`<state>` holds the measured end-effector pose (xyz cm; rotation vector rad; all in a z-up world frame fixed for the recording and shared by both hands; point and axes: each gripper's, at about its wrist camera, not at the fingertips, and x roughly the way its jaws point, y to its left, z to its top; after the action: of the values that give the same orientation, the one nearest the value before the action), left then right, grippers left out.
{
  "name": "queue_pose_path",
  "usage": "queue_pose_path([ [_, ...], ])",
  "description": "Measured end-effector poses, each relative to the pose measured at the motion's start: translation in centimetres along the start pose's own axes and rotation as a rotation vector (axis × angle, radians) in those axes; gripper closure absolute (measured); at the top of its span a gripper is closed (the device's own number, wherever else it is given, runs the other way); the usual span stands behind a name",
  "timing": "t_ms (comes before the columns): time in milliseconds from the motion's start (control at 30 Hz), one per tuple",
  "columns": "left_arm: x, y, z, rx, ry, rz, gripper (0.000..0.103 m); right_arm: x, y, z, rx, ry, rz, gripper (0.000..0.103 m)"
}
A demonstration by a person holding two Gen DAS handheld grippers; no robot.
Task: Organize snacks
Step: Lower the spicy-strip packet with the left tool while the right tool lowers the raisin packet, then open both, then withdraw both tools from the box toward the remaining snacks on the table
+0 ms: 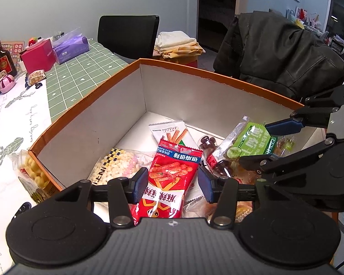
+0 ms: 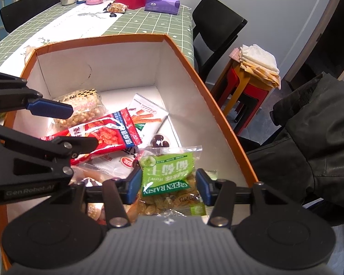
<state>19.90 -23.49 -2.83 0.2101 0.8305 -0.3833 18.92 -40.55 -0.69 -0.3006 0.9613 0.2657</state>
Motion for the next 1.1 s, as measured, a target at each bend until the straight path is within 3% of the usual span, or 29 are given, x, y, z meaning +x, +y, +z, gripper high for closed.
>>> queue_pose_path([
  [433,-1.2,1.4,0.0,-0.036,-0.036,-0.002,0.043,-0.6,0.2,0.8,0.036,-0.087,-0.011,0.054],
  [1000,-3.2,1.9,-0.1,-0.043,-0.080,-0.017,0.043,-1.3,1.2,1.4,0.021,-0.096,-0.005,0.054],
  [1100,-3.8,2.2,-0.3,-0.032,-0.089,-0.020,0.038,-1.5,1.5,1.4,0.012,-0.100,0.003,0.054],
])
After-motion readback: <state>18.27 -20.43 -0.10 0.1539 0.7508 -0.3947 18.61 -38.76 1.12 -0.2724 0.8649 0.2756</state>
